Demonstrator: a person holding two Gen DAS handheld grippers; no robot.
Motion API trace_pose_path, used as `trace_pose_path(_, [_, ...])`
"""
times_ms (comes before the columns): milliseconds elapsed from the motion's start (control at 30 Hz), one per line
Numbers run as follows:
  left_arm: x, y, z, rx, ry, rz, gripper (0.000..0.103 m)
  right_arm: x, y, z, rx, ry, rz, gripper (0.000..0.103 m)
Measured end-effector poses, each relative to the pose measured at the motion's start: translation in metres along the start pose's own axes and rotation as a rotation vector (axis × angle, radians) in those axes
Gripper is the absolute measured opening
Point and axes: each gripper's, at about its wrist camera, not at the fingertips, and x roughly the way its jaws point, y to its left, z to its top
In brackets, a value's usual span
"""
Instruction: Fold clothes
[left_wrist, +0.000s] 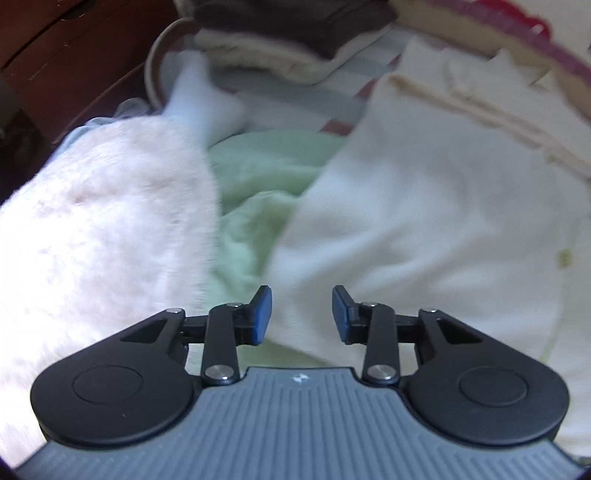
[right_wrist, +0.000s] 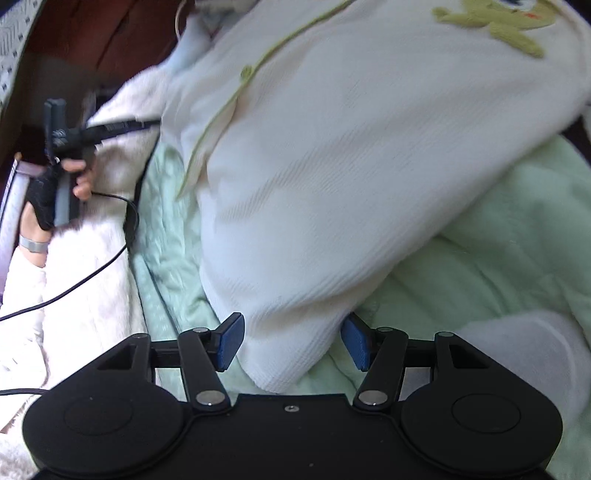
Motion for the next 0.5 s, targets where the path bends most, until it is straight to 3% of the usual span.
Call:
trace_pose_path(100, [-0.008,-0.023,-0.002,0.043,-0.058,-0.088,0.045,0.015,0.006,0.004,-0.017,0.057,-0.064,0.056])
trace_pose_path(133, [-0.010,-0.030,-0.003,0.057,-0.078,-0.117,0.045,0.018,0.011,0.005,-0.027,0.059,-0.082,0.048])
trace_pose_path(167, [-0.013,-0.038,-0.003,0.071,-0.097,-0.146,0.045,0.018,0.014,0.005,-0.036,0.061,-0.076,0.032])
trace_pose_path(200, [-0.015,-0.046,-0.004,0.085,-0.117,-0.176,0.045,0.016,0.016,0.004,-0.036,0.061,-0.038,0.008])
trace_pose_path(300, [-0.022,-0.068,-0.006,0.131,-0.172,-0.266,0.046,-0.009,0.021,0.000,-0.031,0.012,0.128,0.007])
trace_pose_path(500, [-0.036,-0.115,-0.017,0.317,-0.218,-0.492,0.051,-0.020,0.007,-0.003,0.000,-0.004,0.136,0.007])
